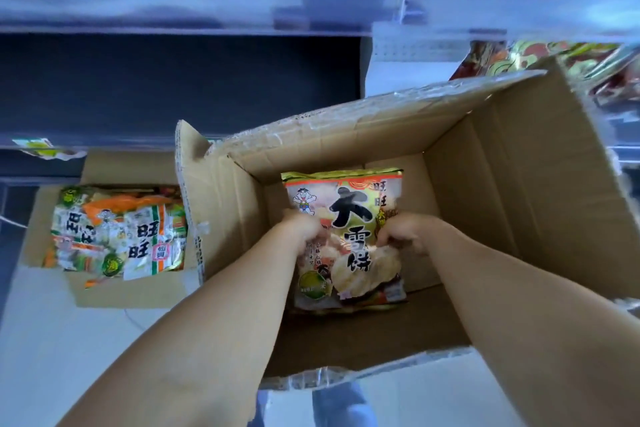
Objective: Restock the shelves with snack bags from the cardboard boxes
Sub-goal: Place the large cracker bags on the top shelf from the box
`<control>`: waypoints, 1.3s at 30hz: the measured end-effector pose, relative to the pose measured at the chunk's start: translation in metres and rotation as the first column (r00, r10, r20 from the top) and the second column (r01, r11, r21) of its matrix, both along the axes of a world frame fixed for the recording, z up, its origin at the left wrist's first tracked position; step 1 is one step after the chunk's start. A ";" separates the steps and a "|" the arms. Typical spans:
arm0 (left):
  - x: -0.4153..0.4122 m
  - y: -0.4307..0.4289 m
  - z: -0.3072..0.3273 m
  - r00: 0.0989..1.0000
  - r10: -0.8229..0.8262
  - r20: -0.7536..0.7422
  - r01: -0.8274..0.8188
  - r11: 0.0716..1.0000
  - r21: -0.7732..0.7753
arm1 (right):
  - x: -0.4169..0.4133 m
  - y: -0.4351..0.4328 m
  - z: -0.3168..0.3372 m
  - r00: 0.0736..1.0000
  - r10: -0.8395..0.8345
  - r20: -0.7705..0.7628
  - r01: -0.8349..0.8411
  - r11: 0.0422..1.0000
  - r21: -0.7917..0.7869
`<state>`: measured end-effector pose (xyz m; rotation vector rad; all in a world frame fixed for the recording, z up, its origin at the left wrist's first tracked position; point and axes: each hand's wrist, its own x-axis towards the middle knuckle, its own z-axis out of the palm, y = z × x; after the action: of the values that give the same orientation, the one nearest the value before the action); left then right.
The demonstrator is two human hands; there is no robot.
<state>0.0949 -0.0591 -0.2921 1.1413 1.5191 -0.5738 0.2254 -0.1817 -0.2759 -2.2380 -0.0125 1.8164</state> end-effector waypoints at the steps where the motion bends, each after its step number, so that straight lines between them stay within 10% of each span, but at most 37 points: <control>1: 0.002 0.000 0.011 1.000 -0.014 0.022 0.013 1.000 0.024 | 0.001 -0.003 0.012 0.999 -0.005 0.044 0.005 1.000 0.014; 17: -0.035 0.001 0.254 0.815 -0.426 0.394 0.375 0.905 0.202 | -0.059 -0.051 0.258 0.890 -0.173 0.423 0.061 0.962 0.264; 30: -0.123 0.089 0.449 0.529 -0.418 0.738 -0.080 0.842 0.534 | -0.134 0.028 0.438 0.583 -0.416 0.698 -0.138 0.796 0.590; 39: -0.173 0.166 0.549 0.473 -0.527 0.706 -0.385 0.597 0.704 | -0.178 0.128 0.542 0.474 -0.607 0.637 -0.371 0.519 0.770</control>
<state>-0.0778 0.1066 0.2568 1.8163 0.6653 0.7931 0.0472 -0.0534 0.2661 -1.9240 -0.7363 0.0986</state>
